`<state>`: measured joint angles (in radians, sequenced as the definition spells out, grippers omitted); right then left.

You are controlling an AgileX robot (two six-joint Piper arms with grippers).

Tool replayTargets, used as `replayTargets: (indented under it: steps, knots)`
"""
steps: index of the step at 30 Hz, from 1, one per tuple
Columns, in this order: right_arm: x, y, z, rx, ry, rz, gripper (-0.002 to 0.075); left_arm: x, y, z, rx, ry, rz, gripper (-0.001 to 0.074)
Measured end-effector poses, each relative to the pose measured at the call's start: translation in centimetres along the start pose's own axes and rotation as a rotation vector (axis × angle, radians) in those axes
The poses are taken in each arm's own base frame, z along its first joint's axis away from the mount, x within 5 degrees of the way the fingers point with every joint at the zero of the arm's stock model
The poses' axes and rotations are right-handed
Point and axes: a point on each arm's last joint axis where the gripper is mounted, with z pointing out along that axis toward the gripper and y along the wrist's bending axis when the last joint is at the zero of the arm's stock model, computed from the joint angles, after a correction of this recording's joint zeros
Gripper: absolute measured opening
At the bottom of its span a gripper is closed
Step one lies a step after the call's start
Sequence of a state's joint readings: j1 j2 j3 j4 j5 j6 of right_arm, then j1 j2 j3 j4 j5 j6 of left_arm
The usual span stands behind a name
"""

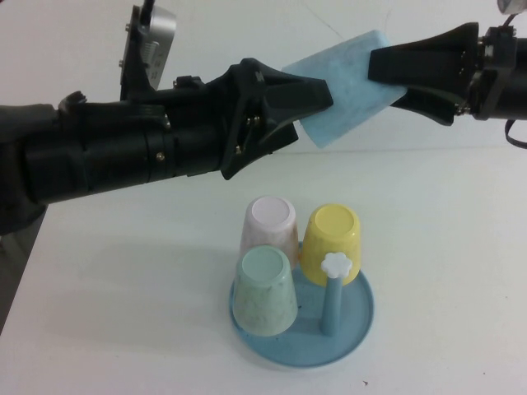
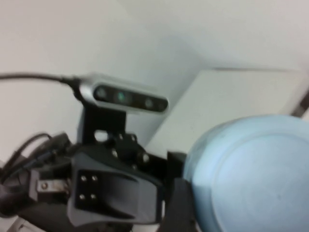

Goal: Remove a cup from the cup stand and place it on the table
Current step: Hand over the cup

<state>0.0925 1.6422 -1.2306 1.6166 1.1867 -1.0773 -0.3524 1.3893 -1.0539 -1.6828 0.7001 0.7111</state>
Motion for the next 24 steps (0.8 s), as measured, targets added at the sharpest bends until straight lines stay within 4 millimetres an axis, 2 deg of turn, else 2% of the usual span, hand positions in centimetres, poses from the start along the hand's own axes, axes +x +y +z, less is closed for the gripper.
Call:
replayTargets:
  steps: [3, 5, 10, 12, 17, 19, 24]
  knots:
    - [-0.1, 0.1, 0.1, -0.009, -0.014, -0.007, 0.0571, 0.0, 0.1, 0.0, -0.001, 0.001, -0.003, 0.0473]
    - [-0.1, 0.1, 0.1, -0.009, -0.011, -0.012, 0.0571, 0.0, 0.1, 0.0, -0.001, 0.001, -0.005, 0.0416]
    - [0.2, -0.1, 0.8, -0.012, 0.000, -0.009, 0.0570, 0.0, 0.0, 0.0, 0.000, 0.000, -0.003, 0.0218]
    - [0.3, -0.2, 1.3, -0.008, -0.004, -0.001, 0.0570, 0.0, 0.0, 0.0, -0.001, 0.001, -0.002, 0.0177]
    - [0.2, 0.0, 1.9, -0.020, -0.034, -0.012, 0.0568, 0.0, -0.1, 0.0, 0.004, 0.006, 0.051, 0.0133]
    - [0.2, 0.0, 1.9, -0.018, -0.034, -0.034, 0.0563, 0.0, -0.1, 0.0, 0.009, 0.008, 0.071, 0.0092]
    - [0.3, 0.0, 2.0, -0.019, -0.032, -0.069, 0.0562, 0.0, -0.2, 0.0, 0.015, 0.011, 0.080, 0.0086]
